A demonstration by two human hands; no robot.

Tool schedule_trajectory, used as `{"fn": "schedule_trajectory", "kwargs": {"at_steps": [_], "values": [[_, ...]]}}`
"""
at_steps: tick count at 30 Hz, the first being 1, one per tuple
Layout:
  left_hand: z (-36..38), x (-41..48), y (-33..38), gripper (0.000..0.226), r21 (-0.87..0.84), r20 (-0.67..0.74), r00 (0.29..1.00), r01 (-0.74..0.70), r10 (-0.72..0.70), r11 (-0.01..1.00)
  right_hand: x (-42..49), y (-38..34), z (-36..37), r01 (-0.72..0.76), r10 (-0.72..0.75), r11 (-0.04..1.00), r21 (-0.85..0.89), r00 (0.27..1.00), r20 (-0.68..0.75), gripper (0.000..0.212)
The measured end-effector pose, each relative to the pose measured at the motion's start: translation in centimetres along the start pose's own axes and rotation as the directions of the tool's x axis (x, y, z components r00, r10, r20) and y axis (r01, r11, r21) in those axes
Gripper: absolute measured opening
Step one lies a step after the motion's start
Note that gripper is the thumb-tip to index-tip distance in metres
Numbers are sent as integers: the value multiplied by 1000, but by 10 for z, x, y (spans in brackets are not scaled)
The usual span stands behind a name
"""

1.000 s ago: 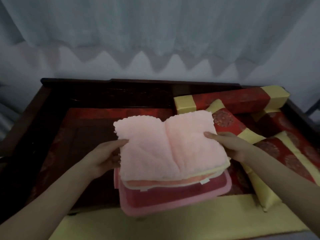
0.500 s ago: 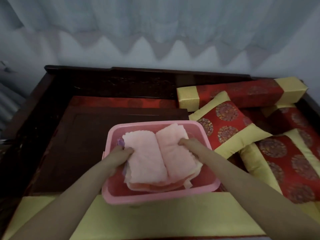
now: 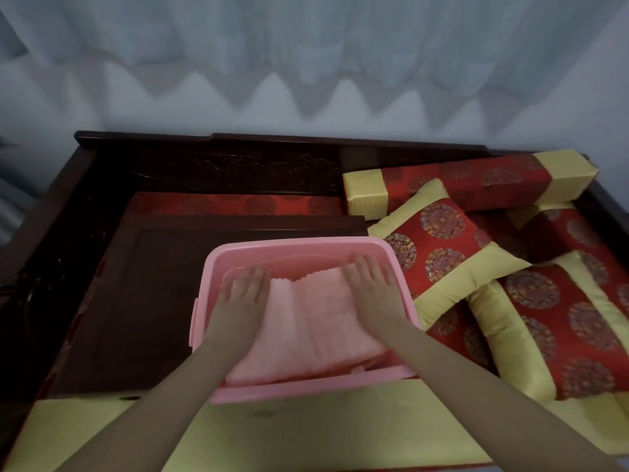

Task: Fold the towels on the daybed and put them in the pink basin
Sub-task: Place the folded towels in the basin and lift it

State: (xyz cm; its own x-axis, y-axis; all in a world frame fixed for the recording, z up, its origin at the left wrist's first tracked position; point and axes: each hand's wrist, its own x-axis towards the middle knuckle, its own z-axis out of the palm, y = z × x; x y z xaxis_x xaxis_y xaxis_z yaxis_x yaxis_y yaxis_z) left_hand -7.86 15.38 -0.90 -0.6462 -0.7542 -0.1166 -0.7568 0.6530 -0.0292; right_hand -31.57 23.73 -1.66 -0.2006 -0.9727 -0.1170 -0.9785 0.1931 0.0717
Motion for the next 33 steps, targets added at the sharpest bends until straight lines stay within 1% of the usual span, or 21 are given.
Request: {"fn": "schedule_trajectory", "kwargs": {"at_steps": [1,2,3,5,7,10,15,17,19,20,21,22,23,24,25,26,27,29,30,31,33], "values": [[-1,-2,2,72,51,47,995,-92,90,994,-2,1,-1,106,-106,993,-47,994,-2,78],[2,-7,3,70,58,131,985,-121,113,991,-5,3,0,180,-177,981,-67,983,57,74],[4,-9,2,76,73,213,973,-104,86,992,-6,4,4,207,-195,976,-67,969,149,72],[8,-12,-3,98,124,300,953,-82,41,989,-8,7,14,162,-128,983,-82,939,320,76],[16,-14,-8,110,169,335,941,-106,44,980,-10,9,22,122,-67,986,-116,915,399,79],[28,-12,-12,109,239,340,939,-139,51,961,-14,9,33,94,-31,985,-143,920,392,79],[36,-12,-11,104,237,318,946,-135,54,962,-16,6,29,80,-24,987,-136,926,376,77],[27,-12,-11,98,234,270,959,-153,88,960,-18,9,16,74,-61,997,-30,949,310,70],[14,-14,-16,82,174,84,984,-168,155,970,-21,20,0,56,-80,983,173,988,130,53],[7,-18,-20,74,91,-29,989,-144,148,985,-24,27,-8,42,-49,957,287,999,17,46],[2,-21,-28,68,-14,-162,982,-104,100,995,-27,34,-15,15,16,923,386,997,-77,41],[-2,-26,-38,62,-149,-256,967,-33,-6,988,-28,40,-19,-14,94,882,471,985,-147,35],[-6,-29,-48,55,-307,-287,945,64,-156,950,-29,47,-22,-55,177,848,527,967,-184,30],[-12,-32,-56,51,-456,-223,926,178,-305,872,-27,55,-21,-112,254,821,559,949,-184,26],[-16,-35,-64,51,-562,-116,897,296,-428,773,-26,60,-20,-184,323,796,576,935,-149,24],[-17,-34,-71,50,-623,-6,863,391,-505,677,-23,67,-18,-252,376,768,589,922,-96,25],[-19,-33,-75,45,-656,104,840,461,-533,598,-22,71,-17,-320,414,736,597,910,-22,26],[-21,-31,-79,27,-717,302,816,535,-492,448,-20,73,-17,-452,463,645,616,873,154,22],[-20,-29,-80,25,-746,389,799,565,-458,352,-20,73,-18,-506,479,553,662,843,244,16],[-20,-28,-80,25,-767,463,780,591,-421,250,-21,71,-19,-555,487,403,728,803,343,15],[-22,-28,-83,28,-780,547,754,617,-364,104,-23,73,-24,-603,445,61,796,730,519,22]]}}
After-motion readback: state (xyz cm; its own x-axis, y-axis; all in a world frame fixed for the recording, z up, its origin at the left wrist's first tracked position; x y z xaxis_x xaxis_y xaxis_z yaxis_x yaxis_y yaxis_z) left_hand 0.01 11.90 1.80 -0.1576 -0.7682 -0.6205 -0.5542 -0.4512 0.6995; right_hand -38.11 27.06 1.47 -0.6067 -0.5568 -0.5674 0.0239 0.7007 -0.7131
